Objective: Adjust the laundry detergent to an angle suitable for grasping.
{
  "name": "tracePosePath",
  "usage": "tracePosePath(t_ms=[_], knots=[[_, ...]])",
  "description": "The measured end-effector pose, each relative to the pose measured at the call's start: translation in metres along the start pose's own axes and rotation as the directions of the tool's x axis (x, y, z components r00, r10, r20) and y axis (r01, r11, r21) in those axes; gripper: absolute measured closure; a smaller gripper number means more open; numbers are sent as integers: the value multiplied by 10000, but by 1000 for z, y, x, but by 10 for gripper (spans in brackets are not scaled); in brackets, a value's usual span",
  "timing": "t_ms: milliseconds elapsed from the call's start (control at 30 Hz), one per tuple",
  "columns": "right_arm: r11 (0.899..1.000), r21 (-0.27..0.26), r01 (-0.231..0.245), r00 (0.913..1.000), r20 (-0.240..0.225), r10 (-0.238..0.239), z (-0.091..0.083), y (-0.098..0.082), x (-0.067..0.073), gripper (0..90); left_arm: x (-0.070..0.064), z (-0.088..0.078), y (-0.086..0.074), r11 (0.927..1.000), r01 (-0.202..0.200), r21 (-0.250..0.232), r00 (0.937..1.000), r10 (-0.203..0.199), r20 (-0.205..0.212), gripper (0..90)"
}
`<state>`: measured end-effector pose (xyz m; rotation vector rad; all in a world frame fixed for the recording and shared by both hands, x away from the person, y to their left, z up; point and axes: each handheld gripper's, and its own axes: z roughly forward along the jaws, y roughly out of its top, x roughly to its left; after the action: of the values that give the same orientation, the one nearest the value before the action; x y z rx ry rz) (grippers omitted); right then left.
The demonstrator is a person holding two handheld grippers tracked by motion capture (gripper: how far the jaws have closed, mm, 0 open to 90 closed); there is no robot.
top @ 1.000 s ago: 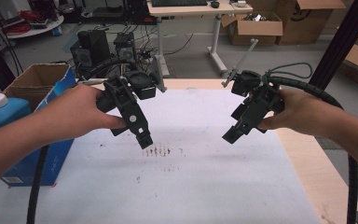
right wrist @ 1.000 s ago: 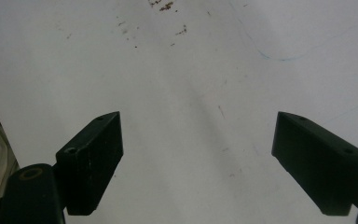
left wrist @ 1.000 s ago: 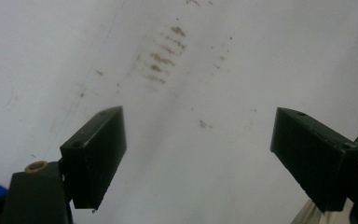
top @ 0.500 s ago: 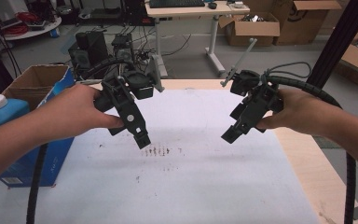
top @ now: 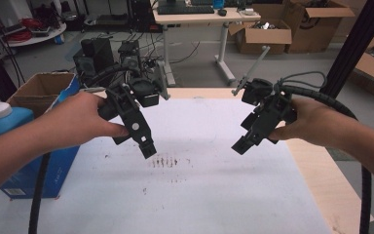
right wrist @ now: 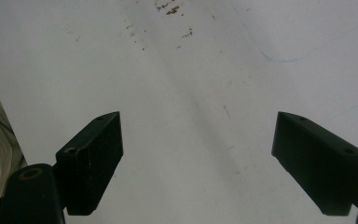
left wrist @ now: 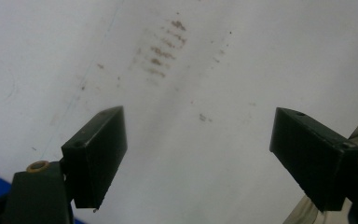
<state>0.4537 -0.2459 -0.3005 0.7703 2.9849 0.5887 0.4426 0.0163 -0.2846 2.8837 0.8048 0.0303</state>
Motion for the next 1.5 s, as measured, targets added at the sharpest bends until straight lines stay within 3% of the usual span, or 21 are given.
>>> tracePosePath(t_ms=[200,333,533,1067,1500], knots=[[10000,-6,64,10000,-28,-64,2,1,2,164,3,1,0,10000,30,-51,10000,-30,-26,198],[9999,-87,58,10000,-25,-58,3,0,3,163,2,6,-1,10000,-85,41,9994,87,-344,200],[9997,-228,-100,9998,-182,96,10,-9,8,165,4,19,-5,9998,-72,180,9999,75,-130,200],[9996,-272,-108,9998,-175,104,7,-10,11,164,1,8,-10,9997,-74,-215,9999,72,-117,200],[9996,-268,-30,10000,-63,29,1,-12,14,165,-2,6,-10,9997,-100,-221,9999,96,-142,200]])
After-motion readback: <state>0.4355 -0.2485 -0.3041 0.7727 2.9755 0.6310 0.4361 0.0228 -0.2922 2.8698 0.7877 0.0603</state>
